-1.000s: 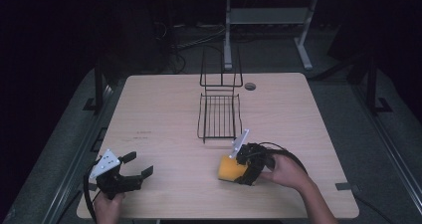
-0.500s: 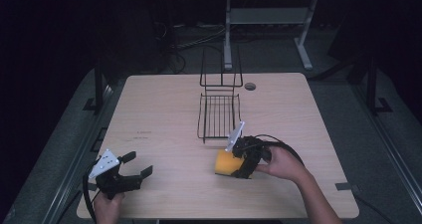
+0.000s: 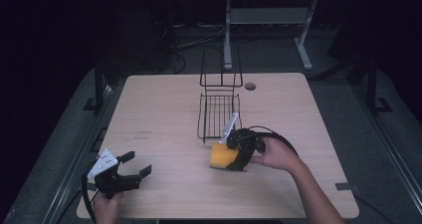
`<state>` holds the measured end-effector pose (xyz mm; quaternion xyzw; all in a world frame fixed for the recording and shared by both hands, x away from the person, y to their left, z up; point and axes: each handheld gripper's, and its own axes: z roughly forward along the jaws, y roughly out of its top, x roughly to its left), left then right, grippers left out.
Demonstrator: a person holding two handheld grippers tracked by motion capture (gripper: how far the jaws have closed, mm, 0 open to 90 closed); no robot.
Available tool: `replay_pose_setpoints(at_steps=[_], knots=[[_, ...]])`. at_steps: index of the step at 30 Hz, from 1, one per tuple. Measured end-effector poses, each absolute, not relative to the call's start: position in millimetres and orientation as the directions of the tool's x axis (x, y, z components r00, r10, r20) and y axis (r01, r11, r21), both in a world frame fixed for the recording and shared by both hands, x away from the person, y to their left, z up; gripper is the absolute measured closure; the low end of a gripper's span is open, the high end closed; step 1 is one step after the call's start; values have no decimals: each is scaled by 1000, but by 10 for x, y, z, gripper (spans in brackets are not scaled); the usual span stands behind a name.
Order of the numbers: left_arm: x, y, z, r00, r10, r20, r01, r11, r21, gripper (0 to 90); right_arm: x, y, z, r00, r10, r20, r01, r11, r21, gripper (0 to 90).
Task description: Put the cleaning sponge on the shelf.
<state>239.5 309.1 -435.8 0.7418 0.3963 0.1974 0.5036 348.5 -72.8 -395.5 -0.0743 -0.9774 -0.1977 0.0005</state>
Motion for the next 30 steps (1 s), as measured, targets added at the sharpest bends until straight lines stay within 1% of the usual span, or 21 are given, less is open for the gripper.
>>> replay_pose_setpoints(at_steps=[4, 5, 17, 30], knots=[[2398, 3095, -4359, 606, 788, -109, 390, -174, 904, 141, 3544, -686, -3932, -991, 130, 25, 129, 912, 389, 217], [2398, 3097, -4359, 607, 787, -111, 389, -172, 905, 140, 3572, -674, -3923, -991, 128, 38, 133, 906, 401, 216], [2408, 3108, -4362, 605, 788, -114, 392, -170, 904, 140, 3714, -602, -3875, -991, 121, 47, 130, 903, 409, 216], [2405, 3135, -4361, 602, 788, -132, 392, -148, 908, 140, 3864, -518, -3795, -991, 119, 63, 134, 904, 407, 216]])
